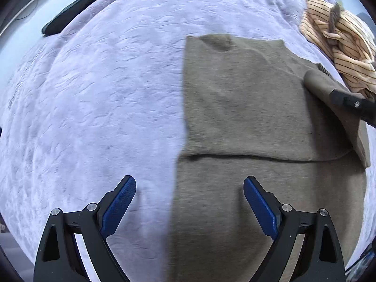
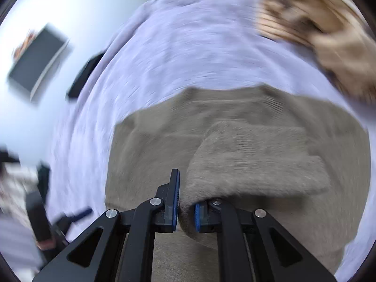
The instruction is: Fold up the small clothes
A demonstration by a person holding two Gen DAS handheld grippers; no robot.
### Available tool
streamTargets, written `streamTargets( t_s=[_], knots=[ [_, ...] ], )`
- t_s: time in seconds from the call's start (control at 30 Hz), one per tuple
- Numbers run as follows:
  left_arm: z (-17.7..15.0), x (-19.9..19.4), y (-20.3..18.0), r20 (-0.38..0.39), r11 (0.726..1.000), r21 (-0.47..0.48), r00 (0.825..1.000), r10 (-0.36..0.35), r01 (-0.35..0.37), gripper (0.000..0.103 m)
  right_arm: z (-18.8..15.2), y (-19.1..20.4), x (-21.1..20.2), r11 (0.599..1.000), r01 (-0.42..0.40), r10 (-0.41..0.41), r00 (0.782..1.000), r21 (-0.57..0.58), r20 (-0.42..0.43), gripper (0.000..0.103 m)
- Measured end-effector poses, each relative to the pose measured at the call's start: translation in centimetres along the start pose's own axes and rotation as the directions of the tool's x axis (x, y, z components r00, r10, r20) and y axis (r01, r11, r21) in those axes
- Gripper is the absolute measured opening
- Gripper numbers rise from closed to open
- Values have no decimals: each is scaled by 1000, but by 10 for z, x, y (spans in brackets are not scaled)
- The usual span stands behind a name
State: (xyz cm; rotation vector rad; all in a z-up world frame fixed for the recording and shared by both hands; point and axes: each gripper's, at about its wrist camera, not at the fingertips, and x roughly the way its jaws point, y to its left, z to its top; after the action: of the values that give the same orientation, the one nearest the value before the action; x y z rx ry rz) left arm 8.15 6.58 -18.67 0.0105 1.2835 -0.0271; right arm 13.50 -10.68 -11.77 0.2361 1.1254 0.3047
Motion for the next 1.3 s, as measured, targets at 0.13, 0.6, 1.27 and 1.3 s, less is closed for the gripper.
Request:
streamTargets(
  t_s=[0.13,0.6,1.27,1.3],
  knots=[
    [-9,0,27,-8,999,-40,1000,15,-16,94,-15,50,34,978,58,-74,995,-198,-74,14],
    [8,-16,56,25,996,-68,998,-61,62,94,-74,57,12,919,153,-203,974,-362,-103,66],
    [61,34,-51,-5,996,88,999,-34,35,94,-84,-222,-64,721,100,-129,992,686,-9,66],
    [61,34,-50,0,995,87,999,-37,37,94,-87,-224,-67,727,127,-146,989,675,-29,66]
  ],
)
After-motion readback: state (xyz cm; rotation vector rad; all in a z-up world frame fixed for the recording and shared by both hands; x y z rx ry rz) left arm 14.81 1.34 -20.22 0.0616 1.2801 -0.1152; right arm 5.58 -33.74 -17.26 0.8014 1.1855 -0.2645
